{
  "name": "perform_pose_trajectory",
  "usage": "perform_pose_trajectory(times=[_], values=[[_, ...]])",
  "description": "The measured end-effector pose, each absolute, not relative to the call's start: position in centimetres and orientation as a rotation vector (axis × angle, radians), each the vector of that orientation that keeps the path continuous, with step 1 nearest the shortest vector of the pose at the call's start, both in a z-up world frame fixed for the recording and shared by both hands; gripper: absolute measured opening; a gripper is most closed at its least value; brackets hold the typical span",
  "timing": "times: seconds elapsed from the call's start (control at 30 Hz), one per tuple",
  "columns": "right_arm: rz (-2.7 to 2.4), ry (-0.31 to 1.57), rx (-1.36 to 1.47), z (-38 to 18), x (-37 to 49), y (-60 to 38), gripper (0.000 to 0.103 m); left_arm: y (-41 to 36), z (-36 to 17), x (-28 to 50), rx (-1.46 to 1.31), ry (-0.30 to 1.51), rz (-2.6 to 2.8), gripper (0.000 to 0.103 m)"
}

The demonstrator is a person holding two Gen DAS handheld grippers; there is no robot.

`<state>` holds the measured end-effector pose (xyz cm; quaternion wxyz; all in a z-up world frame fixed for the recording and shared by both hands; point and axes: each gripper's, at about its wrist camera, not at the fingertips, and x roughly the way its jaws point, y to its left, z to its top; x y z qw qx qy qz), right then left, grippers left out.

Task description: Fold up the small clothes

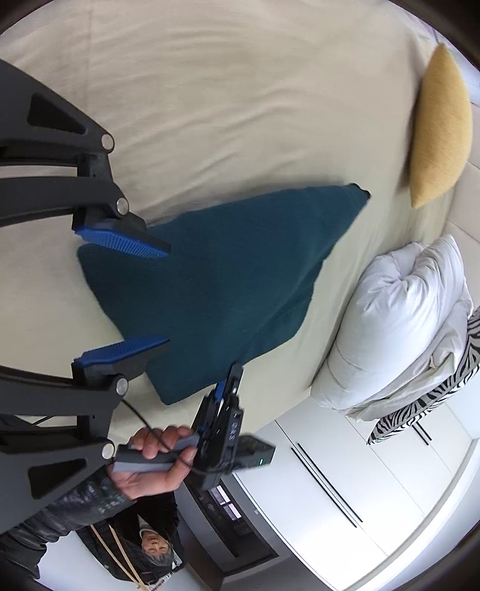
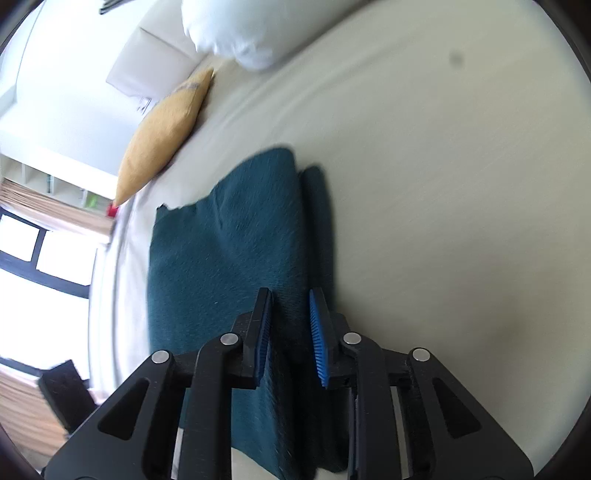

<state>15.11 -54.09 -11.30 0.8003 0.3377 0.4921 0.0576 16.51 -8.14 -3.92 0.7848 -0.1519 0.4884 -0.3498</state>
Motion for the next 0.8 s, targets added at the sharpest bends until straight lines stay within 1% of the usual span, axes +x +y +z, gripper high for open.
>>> perform_pose_trajectory(times=[0.07, 0.23, 0.3, 0.4, 0.43, 0.47, 0.53, 0.57, 0.6, 0.67, 0.77, 0.8], values=[[0.077, 1.008, 0.646, -9.2, 13.8, -53.9, 0.023, -9.1, -3.1, 17.4, -0.287, 1.028, -0.740, 0.046], [0.278, 0.943, 0.615, -6.1, 14.3, -50.5, 0.023, -12.7, -2.0, 21.2, -0.170, 0.960, -0.687, 0.046], [0.328, 0.968, 0.608, -6.6, 15.5, -49.0, 0.023, -14.2, -2.3, 23.0, -0.088, 0.937, -0.616, 0.046], [0.318, 1.036, 0.587, -9.2, 17.0, -47.8, 0.022, -15.3, -4.6, 25.6, -0.024, 0.980, -0.528, 0.046], [0.269, 1.079, 0.572, -10.8, 17.1, -48.1, 0.020, -15.4, -5.5, 26.0, -0.012, 0.998, -0.516, 0.046], [0.278, 1.073, 0.576, -11.7, 17.1, -48.3, 0.019, -15.7, -6.7, 26.2, 0.021, 1.016, -0.509, 0.046], [0.343, 1.006, 0.636, -12.8, 16.2, -49.9, 0.011, -16.2, -7.7, 26.1, 0.076, 0.999, -0.502, 0.048], [0.347, 1.000, 0.679, -13.4, 16.0, -50.8, 0.001, -16.3, -7.9, 26.3, 0.072, 1.004, -0.501, 0.048], [0.354, 0.995, 0.726, -13.9, 15.7, -51.8, 0.000, -16.1, -8.1, 26.6, 0.051, 1.017, -0.501, 0.048], [0.374, 0.981, 0.792, -14.5, 15.2, -53.0, 0.000, -15.9, -8.5, 27.3, 0.026, 1.047, -0.510, 0.048], [0.328, 0.973, 0.764, -13.0, 13.9, -53.2, 0.000, -16.3, -8.2, 27.1, 0.079, 1.054, -0.515, 0.048], [0.318, 0.961, 0.757, -12.2, 13.2, -53.2, 0.009, -16.0, -7.8, 26.9, 0.070, 1.057, -0.507, 0.048]])
